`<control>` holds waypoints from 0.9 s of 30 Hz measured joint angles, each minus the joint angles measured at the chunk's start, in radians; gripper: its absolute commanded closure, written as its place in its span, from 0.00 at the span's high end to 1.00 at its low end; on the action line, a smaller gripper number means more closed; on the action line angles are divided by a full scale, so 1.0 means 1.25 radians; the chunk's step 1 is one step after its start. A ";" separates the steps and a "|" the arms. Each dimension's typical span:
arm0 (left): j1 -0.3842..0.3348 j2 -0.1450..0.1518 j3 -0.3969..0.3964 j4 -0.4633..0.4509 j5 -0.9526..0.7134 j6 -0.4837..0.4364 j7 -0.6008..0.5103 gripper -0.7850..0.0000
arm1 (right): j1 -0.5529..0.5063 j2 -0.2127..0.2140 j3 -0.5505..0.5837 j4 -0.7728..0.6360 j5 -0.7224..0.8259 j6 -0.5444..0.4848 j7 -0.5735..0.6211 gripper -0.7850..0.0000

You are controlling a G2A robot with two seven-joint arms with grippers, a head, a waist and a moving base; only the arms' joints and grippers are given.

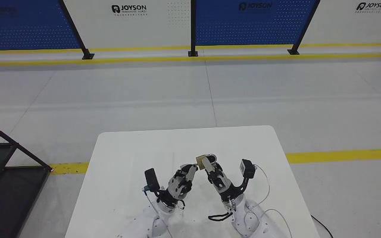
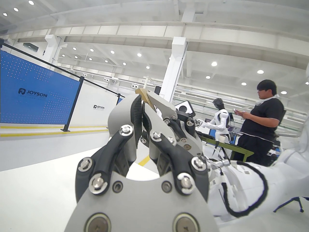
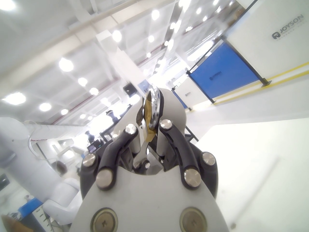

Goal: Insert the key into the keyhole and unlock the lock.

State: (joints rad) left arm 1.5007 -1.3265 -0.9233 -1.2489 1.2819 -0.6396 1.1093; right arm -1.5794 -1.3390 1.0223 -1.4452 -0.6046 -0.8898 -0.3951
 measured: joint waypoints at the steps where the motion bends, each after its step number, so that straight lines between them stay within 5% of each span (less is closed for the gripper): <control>1: -0.001 -0.001 0.002 0.003 0.008 0.010 0.007 0.00 | 0.000 0.000 0.000 0.000 0.000 0.001 0.001 0.00; 18: -0.023 -0.010 0.024 0.042 0.108 0.179 0.105 0.00 | -0.004 -0.003 0.008 -0.001 0.003 0.001 0.012 0.00; 27: -0.041 -0.017 0.031 0.071 0.171 0.329 0.166 0.00 | -0.005 -0.004 0.010 -0.002 0.003 0.003 0.018 0.00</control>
State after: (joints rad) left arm 1.4493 -1.3476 -0.8845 -1.1600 1.4963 -0.2281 1.3170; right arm -1.5861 -1.3440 1.0351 -1.4482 -0.6009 -0.8863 -0.3728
